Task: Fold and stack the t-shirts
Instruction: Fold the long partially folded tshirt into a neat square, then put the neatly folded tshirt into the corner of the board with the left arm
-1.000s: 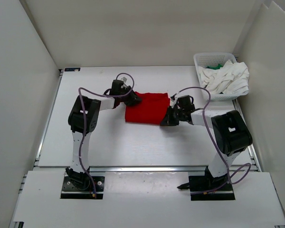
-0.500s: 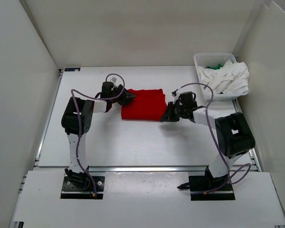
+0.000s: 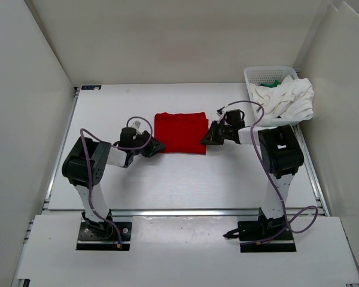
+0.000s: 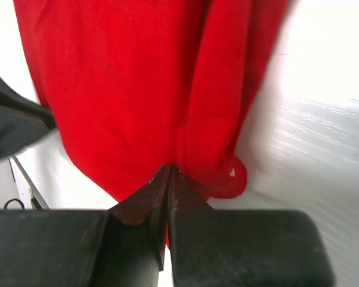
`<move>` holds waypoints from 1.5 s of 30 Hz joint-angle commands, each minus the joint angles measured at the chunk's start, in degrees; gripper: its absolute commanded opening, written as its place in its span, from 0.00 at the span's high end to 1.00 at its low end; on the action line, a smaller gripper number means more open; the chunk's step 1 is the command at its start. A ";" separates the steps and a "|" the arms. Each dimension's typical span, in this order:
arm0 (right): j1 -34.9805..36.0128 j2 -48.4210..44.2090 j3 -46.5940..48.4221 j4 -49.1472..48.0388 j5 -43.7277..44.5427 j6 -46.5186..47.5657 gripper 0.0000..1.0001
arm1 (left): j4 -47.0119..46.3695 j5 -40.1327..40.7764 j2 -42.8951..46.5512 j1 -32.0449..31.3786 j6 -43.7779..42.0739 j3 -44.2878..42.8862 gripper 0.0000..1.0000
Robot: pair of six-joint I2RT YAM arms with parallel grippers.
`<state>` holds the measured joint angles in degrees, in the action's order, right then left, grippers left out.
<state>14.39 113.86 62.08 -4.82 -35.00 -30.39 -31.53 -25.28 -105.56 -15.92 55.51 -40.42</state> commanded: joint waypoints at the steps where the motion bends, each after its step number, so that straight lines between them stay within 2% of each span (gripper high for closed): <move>1: -1.38 -1.80 -2.05 -0.45 2.66 0.51 1.00 | -2.65 -1.96 2.28 0.72 -1.01 4.11 0.56; 6: -1.56 -5.49 -1.62 -0.19 0.65 0.86 1.00 | -3.28 -3.99 9.47 0.89 -1.36 7.90 0.44; 8: -1.04 -8.55 -1.79 -0.10 -0.59 0.16 0.93 | 1.61 -2.42 15.35 1.07 -2.93 8.35 0.37; 9: -0.77 -9.70 -2.31 -0.10 -1.03 0.51 0.91 | 2.86 -0.93 16.77 1.07 -4.51 8.43 0.35; 11: -0.33 -14.08 -4.33 -1.24 -1.03 -0.28 0.78 | 11.09 4.25 21.60 1.77 -7.94 7.82 0.28; 13: -0.24 -17.25 -6.61 -1.85 -0.68 -0.63 0.75 | 16.21 12.41 23.20 1.77 -12.51 6.16 0.23; 16: 0.46 -22.27 -11.09 -4.57 -0.50 -2.47 0.71 | 19.13 16.75 20.68 2.65 -15.77 3.87 0.19; 19: 1.08 -26.76 -15.14 -5.82 -1.12 -2.74 0.71 | 19.84 14.39 13.64 4.14 -16.92 -1.74 0.17; 22: 1.78 -30.88 -17.96 -5.20 -1.12 -1.95 0.71 | 16.51 8.43 6.61 5.46 -15.26 -4.91 0.17; 26: 2.57 -34.06 -21.91 -5.81 -1.03 -1.78 0.70 | 17.99 5.77 -2.61 3.88 -15.95 -11.86 0.25; 28: 2.30 -35.02 -23.06 -6.08 -1.12 -1.95 0.71 | 19.13 5.85 -6.23 1.43 -15.87 -16.33 0.37; 30: 1.69 -35.46 -23.94 -6.08 -1.82 -2.30 0.72 | 17.13 3.67 -10.00 0.28 -13.95 -18.45 0.72; 31: 1.69 -35.90 -23.94 -5.99 -2.00 -1.96 0.72 | 15.03 3.57 -10.63 -0.07 -11.67 -19.68 0.78; 33: 1.52 -36.17 -24.47 -5.64 -2.17 -1.69 0.72 | 12.73 3.04 -12.91 -0.60 -9.02 -21.44 1.00; 35: 1.69 -37.13 -24.91 -5.38 -2.52 -1.34 0.72 | 13.07 4.61 -13.71 -0.34 -7.26 -24.51 1.00; 39: 1.51 -38.10 -27.01 -5.20 -3.58 -0.90 0.72 | 19.57 4.89 -13.10 5.89 -8.92 -32.61 1.00; 42: 1.52 -38.28 -27.46 -5.64 -3.67 -0.90 0.72 | 19.58 4.18 -9.24 15.29 -7.35 -31.22 1.00; 44: 2.13 -36.97 -27.28 -6.25 -4.81 -0.81 0.72 | 16.69 4.71 -4.07 23.71 -6.03 -24.74 1.00; 45: 2.30 -36.52 -27.72 -6.52 -5.16 -1.07 0.71 | 15.89 5.23 -2.82 25.92 -5.15 -22.53 1.00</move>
<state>16.12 77.21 34.65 -8.25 -38.26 -32.51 -14.35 -22.28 -116.81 -0.75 47.90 -68.20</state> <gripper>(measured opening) 0.283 0.055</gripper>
